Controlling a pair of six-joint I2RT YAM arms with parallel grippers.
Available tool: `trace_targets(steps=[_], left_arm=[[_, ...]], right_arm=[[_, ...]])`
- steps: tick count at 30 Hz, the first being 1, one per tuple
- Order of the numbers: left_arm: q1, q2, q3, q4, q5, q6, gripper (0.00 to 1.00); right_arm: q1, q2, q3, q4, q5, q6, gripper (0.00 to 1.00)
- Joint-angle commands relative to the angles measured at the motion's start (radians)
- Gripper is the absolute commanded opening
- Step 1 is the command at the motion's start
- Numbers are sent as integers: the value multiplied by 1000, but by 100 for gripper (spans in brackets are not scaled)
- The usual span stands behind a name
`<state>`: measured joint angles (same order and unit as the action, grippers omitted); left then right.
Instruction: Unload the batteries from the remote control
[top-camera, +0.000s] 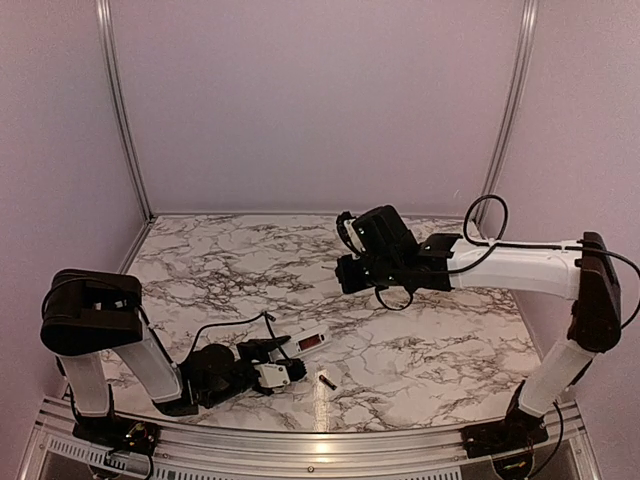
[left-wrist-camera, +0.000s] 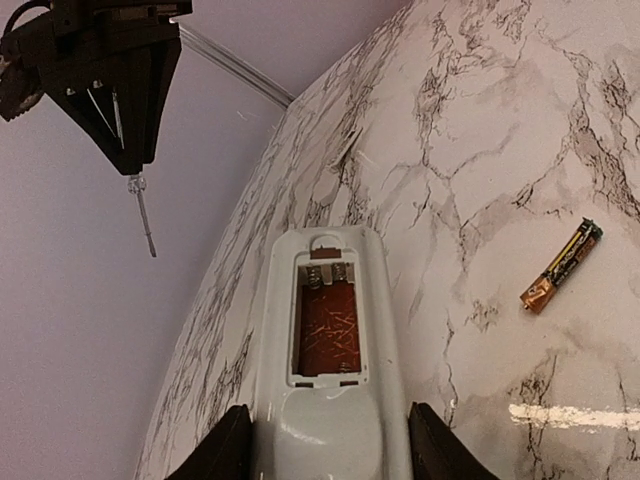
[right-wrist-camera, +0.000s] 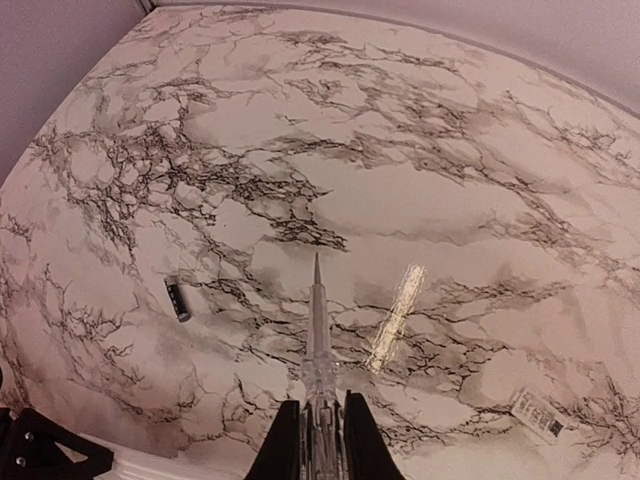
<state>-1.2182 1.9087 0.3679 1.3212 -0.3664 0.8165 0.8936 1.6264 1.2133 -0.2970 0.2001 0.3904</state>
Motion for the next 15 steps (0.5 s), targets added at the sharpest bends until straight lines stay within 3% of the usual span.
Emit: trace_targets(steps=[1,5,15], left_arm=[[6,-46,-1,-24,57,-59,0],[21,-73,17,-106,147,-124,0],[46,-112,-2,-108,258,-179,0]], right_arm=[[-4,109,-4,180,121,-30,0],[-4,187,10,237,138,-49,0],[-21,335,75,255,147,-76,0]])
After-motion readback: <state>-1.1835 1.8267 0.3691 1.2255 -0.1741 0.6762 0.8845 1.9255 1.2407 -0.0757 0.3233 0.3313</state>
